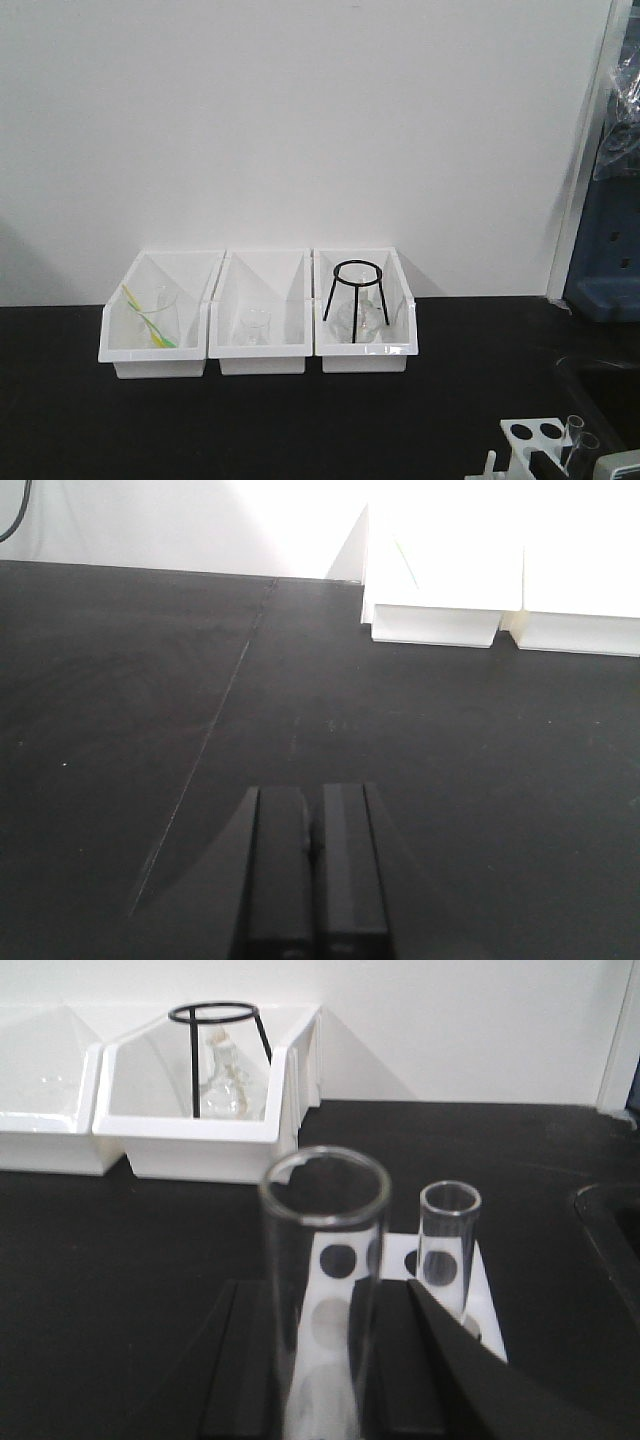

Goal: Flip and reinsert test tube from rack

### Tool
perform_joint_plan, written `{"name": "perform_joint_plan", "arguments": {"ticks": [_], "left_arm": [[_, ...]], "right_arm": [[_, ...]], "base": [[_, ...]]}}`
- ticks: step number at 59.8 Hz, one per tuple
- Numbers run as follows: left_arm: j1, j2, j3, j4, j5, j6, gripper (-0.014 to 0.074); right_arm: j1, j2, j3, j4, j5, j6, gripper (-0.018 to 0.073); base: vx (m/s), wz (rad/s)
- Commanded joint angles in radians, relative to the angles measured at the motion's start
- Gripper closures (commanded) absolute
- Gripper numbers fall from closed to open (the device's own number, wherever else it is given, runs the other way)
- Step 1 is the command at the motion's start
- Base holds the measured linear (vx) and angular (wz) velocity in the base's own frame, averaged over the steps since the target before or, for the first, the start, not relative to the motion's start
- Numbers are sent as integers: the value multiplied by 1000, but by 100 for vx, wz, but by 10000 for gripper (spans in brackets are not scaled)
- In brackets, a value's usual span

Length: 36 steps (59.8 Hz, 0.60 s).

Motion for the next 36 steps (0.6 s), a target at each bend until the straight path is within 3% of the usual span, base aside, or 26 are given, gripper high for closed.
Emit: {"name": "perform_joint_plan", "arguments": {"ticks": [1,26,36], "left_arm": [[-7,-3,2,-4,-87,0,603],[-7,-3,2,-4,-87,0,603],[-7,-3,2,-4,-87,0,603]], "right_arm": [[-4,-28,-33,-7,-47,-6,568],[-4,-28,-48,6,2,-9,563],[-4,-28,-48,0,2,-11,506]], "base": [[0,0],[0,0],[0,0]]}}
